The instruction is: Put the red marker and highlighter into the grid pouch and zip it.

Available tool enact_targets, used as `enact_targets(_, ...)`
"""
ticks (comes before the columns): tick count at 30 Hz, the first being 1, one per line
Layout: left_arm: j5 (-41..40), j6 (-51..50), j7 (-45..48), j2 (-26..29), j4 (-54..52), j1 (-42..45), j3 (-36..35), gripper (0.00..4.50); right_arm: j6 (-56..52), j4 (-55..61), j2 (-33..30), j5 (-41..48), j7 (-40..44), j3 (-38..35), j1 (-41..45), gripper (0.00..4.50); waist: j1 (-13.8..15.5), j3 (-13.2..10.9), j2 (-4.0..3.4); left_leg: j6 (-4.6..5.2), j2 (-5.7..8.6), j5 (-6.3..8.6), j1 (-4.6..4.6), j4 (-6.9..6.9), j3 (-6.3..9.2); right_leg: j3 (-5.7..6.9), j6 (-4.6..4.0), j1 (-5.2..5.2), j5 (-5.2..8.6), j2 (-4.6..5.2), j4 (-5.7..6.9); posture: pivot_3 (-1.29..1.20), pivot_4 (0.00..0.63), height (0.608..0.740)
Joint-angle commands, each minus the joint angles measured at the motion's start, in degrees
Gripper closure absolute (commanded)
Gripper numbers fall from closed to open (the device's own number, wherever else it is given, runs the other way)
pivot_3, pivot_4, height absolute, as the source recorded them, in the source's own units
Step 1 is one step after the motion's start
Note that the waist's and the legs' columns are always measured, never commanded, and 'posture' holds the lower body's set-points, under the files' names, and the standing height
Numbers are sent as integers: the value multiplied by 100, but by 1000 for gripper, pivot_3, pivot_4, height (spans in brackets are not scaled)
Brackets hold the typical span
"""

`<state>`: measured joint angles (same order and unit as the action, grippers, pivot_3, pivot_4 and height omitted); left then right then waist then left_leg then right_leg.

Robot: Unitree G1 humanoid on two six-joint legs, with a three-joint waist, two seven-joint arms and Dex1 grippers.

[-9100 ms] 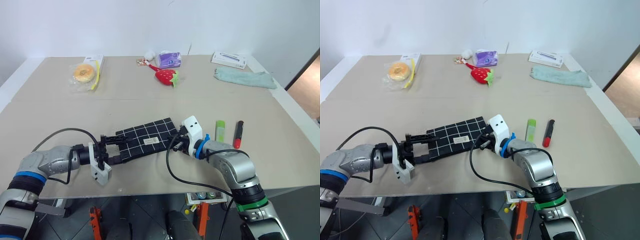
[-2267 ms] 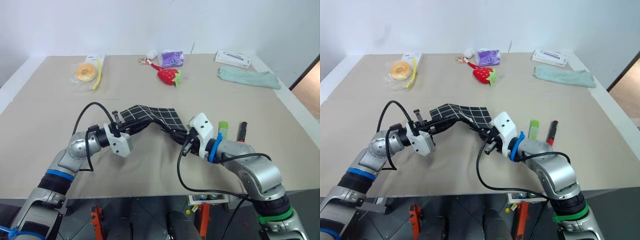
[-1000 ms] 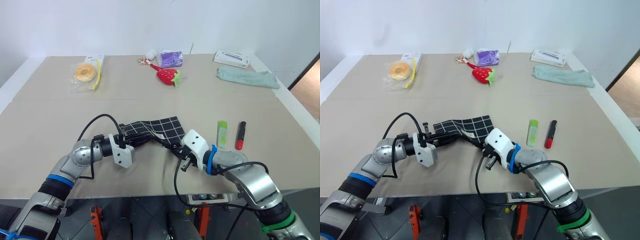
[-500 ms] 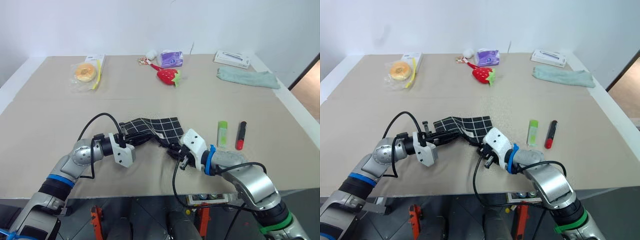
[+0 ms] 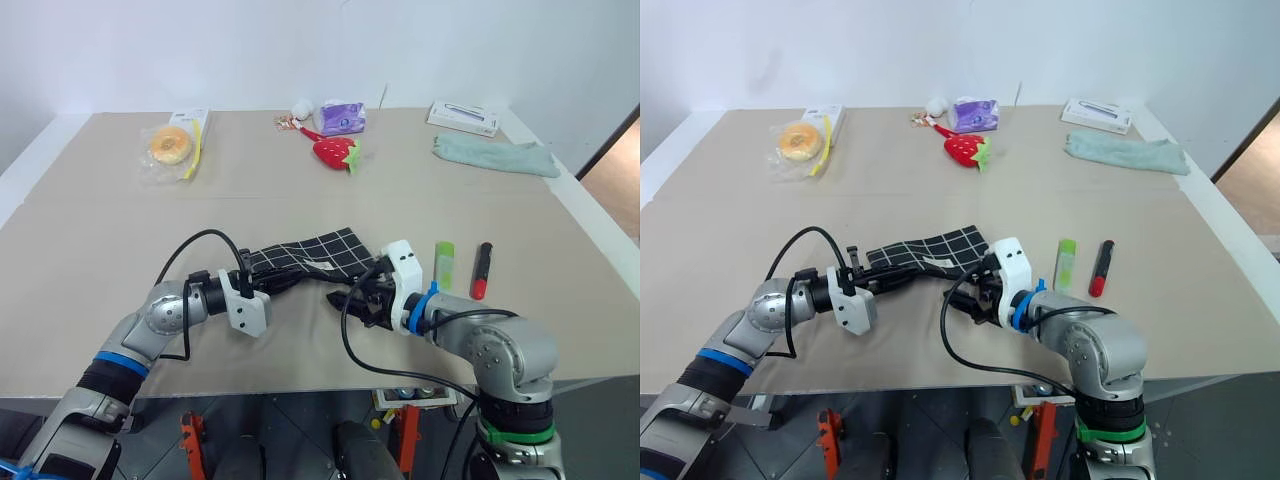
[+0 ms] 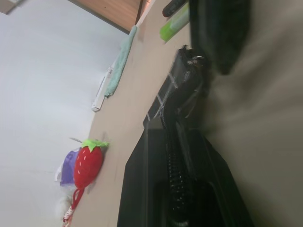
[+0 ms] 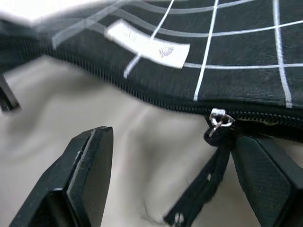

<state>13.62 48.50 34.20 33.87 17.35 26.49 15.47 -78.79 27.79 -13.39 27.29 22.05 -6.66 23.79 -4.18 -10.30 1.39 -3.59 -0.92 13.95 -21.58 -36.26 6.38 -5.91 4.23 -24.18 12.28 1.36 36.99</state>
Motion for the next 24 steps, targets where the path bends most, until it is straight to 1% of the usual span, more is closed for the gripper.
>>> enact_targets(1, -26, 30, -16, 51, -173, -12, -45, 4500, -74, -48, 28, 41, -210, -267, 151, 430, 0, 0, 0, 0, 0, 0, 0, 0, 0, 0, 0, 0, 0, 0, 0, 0, 150, 740)
enact_targets(2, -26, 33, -13, 54, -175, -17, -40, 4500, -46, -72, 14, 17, -249, -251, 149, 930, -1, 0, 0, 0, 0, 0, 0, 0, 0, 0, 0, 0, 0, 0, 0, 0, 150, 740)
enact_targets(3, -28, 34, -11, 53, -172, -15, -35, 4500, -20, -90, 3, 4, -281, -225, 148, 1167, -1, 0, 0, 0, 0, 0, 0, 0, 0, 0, 0, 0, 0, 0, 0, 0, 150, 740)
enact_targets(4, -30, 35, -9, 52, -168, -11, -31, 4500, 8, -98, -3, -4, -313, -186, 141, 1558, -1, 0, 0, 0, 0, 0, 0, 1, 0, 0, 0, 0, 0, 0, 0, 0, 150, 740)
enact_targets(7, -24, 37, -14, 32, -142, 12, -21, 4500, 68, -90, -6, -3, -365, -83, 121, 3034, -6, 0, 0, 0, -1, 0, 0, 2, 0, 0, 0, -1, 1, -1, 0, 0, 150, 740)
enact_targets(8, -23, 32, -17, 21, -140, 19, -18, 4500, 86, -80, -7, 3, -373, -57, 116, 3382, -6, 0, 0, 0, -1, 0, 0, 2, 0, 0, 0, -1, 1, -1, 0, 0, 150, 740)
enact_targets(9, -25, 22, -18, 11, -145, 25, -16, 4500, 103, -71, -11, 10, -377, -29, 112, 3896, -7, 0, 0, 0, -1, 0, 0, 2, 0, 0, 0, -2, 1, -1, 0, 0, 150, 740)
enact_targets(10, -23, 15, -20, 2, -150, 30, -13, 4500, 128, -70, -26, 10, -376, 1, 107, 4262, -6, 0, 0, 0, 0, 0, 0, 2, 0, 0, 0, -1, 1, -1, 0, 0, 150, 740)
enact_targets(11, -26, 7, -20, -5, -156, 31, -10, 4500, 153, -67, -39, 10, -375, 28, 104, 4420, -6, 0, 0, 0, 0, 0, 0, 2, 0, 0, 0, -1, 1, 0, 0, 0, 150, 740)
enact_targets(16, -50, -29, -35, -34, -173, 23, -20, 4500, 317, -1, -124, 24, -302, 300, 76, 4420, -6, 0, 0, 0, -1, 0, 0, 2, 0, 0, 0, -2, 1, -1, 0, 0, 150, 740)
enact_targets(19, -57, -89, -54, -82, -226, 15, -23, 4500, 488, 276, -197, 209, -25, 742, -10, 4420, -6, 0, 0, 0, -1, 0, 0, 3, 0, 0, 0, -2, 1, -1, 0, 0, 150, 740)
enact_targets(22, -56, -126, -56, -99, -260, 6, -37, 4500, 594, 242, -151, 167, -89, 796, -32, 4420, -18, 0, 0, 1, -1, 0, -1, 4, 0, 0, 1, -2, 3, -1, 0, 0, 150, 740)
enact_targets(24, -62, -142, -59, -95, -266, 5, -71, 4500, 723, 172, -366, -2, -96, 962, -53, 4420, -15, 0, 0, 1, -1, 0, -1, 4, 0, 0, 1, -2, 3, -1, 0, 0, 150, 740)
